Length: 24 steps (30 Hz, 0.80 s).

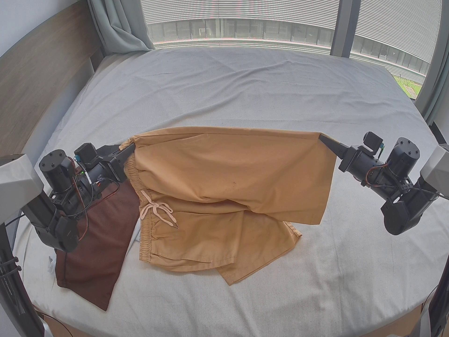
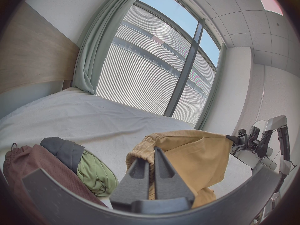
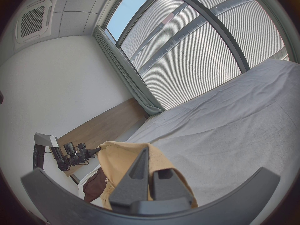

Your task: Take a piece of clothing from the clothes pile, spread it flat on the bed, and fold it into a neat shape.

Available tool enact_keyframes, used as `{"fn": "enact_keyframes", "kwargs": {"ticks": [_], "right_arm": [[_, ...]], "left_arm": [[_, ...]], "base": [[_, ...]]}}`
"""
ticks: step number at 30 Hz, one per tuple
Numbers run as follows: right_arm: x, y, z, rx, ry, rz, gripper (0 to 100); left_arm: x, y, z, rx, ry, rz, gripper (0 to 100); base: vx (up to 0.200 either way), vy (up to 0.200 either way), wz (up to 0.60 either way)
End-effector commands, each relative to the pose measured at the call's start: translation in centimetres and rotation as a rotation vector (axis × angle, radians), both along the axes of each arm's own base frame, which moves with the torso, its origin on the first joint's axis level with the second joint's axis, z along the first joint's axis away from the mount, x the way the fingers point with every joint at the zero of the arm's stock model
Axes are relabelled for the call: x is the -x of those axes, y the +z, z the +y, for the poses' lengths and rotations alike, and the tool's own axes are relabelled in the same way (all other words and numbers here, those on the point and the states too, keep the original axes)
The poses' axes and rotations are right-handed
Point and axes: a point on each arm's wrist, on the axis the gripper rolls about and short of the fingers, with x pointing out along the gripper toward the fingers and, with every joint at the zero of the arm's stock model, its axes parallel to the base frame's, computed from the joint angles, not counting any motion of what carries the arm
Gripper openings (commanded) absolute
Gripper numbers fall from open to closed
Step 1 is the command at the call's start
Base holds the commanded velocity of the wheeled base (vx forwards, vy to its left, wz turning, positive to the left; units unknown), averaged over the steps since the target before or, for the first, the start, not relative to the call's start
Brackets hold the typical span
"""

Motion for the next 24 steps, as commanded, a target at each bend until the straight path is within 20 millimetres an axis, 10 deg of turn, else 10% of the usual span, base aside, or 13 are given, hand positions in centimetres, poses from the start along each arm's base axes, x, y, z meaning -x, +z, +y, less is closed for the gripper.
{"fn": "enact_keyframes", "kwargs": {"ticks": [1, 24], "right_arm": [[-1.8, -0.8, 0.1, -0.001, -0.003, -0.01, 0], [-7.5, -2.1, 0.6, -0.057, 0.007, -0.061, 0]], "left_arm": [[-0.6, -1.0, 0.0, 0.006, 0.007, 0.028, 0], [-5.1, -2.9, 0.0, 0.078, 0.099, 0.011, 0]], "base": [[0.0, 0.0, 0.0], [0.0, 0.0, 0.0]]}}
